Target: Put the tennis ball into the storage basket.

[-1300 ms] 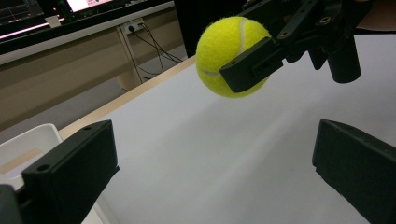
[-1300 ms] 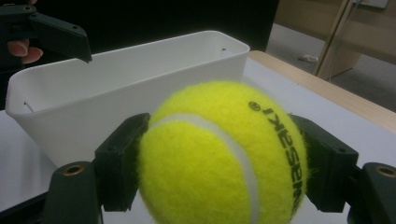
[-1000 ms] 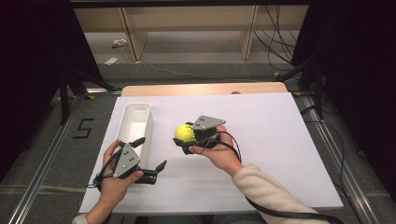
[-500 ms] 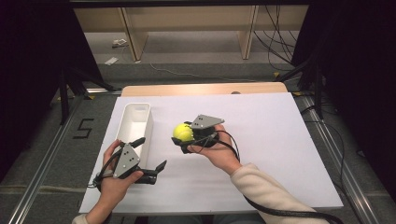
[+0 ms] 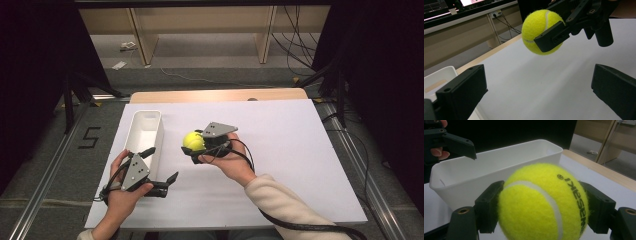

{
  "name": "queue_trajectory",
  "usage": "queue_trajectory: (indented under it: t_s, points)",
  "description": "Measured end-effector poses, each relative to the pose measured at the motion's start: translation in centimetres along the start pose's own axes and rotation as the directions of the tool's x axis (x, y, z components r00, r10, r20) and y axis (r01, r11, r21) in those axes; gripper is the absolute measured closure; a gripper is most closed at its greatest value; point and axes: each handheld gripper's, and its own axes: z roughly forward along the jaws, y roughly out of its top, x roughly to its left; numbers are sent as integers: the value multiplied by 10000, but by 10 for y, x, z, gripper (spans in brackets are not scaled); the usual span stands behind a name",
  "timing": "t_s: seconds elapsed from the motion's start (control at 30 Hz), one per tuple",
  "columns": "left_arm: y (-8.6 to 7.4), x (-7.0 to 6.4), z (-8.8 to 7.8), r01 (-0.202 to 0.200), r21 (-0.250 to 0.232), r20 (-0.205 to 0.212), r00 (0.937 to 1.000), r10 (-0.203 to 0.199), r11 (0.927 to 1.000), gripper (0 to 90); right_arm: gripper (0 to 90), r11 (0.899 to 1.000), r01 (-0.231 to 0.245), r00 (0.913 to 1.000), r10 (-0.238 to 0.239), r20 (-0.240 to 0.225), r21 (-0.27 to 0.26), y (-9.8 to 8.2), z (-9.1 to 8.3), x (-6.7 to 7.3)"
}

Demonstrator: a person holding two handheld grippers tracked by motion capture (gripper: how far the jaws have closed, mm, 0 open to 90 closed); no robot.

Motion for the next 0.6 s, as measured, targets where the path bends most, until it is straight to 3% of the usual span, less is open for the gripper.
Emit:
queue_trajectory:
  t_s: [0.6]
  points:
    - [0, 0, 0, -14, -19, 10, 10000, 14, 10000, 0, 269, 9998, -204, 9997, 203, -111, -58, 4, 6, 0]
